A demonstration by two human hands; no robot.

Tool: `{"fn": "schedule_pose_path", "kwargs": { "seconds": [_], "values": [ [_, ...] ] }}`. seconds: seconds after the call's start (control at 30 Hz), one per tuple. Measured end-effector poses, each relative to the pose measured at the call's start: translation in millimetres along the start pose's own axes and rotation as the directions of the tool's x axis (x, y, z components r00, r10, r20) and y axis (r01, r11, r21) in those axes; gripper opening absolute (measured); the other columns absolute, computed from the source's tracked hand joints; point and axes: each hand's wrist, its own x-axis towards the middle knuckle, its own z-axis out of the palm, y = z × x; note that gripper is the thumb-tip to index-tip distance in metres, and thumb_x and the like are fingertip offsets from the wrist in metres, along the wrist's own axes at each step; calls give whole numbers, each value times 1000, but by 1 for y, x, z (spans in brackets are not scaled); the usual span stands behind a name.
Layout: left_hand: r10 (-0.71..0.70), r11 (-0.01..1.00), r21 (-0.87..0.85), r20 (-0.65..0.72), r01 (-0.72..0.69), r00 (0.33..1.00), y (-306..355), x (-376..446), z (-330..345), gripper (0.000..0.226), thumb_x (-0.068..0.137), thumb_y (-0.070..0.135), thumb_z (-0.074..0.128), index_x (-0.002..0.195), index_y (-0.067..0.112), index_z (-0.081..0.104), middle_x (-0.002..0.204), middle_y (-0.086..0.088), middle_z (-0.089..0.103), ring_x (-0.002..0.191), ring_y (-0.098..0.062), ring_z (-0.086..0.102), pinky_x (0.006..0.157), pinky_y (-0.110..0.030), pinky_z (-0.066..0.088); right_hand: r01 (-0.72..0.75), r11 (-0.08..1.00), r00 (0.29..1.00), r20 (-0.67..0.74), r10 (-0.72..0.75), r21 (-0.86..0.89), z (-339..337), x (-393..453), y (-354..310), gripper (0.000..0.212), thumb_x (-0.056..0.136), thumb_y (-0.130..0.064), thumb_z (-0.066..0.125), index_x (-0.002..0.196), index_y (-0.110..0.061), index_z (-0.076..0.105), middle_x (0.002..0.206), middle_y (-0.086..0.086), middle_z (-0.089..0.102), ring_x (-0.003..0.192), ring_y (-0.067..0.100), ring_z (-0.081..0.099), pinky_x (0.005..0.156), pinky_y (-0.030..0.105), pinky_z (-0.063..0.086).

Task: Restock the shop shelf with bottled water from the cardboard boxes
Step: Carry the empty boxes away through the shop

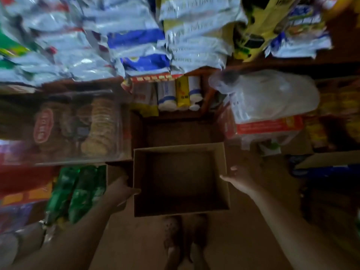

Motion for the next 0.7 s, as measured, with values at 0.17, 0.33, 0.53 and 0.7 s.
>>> {"fn": "schedule_pose_path", "kwargs": {
  "seconds": [0.17,0.33,0.53,0.7],
  "values": [
    [-182,981,-82,-49,177,982,-11,44,31,54,74,22,79,118,-2,56,109,-22,64,93,-34,61,66,-36,48,-105,994,994,6,105,-22,37,72,30,88,80,-45,72,148,-15,26,152,7,32,135,29,38,104,36,38],
    [-219,930,-308,-18,203,976,-51,120,60,89,46,34,87,125,10,54,113,-14,65,98,-32,64,88,-48,53,-174,980,983,-45,179,92,68,129,52,92,77,-40,77,148,-14,24,149,7,37,133,31,42,102,38,42],
    [-305,887,-387,-82,252,949,-57,150,82,36,88,10,62,121,2,53,83,-7,56,70,-20,55,64,-35,46,-231,960,961,-118,251,158,85,176,71,69,81,-22,75,139,-6,42,138,12,51,125,32,50,100,37,43],
    [-315,889,-365,-47,278,948,-59,152,78,38,89,12,61,124,0,53,105,-20,62,97,-37,62,85,-48,51,-264,959,947,-160,278,104,86,174,71,46,90,-12,61,133,-2,48,126,17,58,113,33,56,83,32,45]
  ]
}}
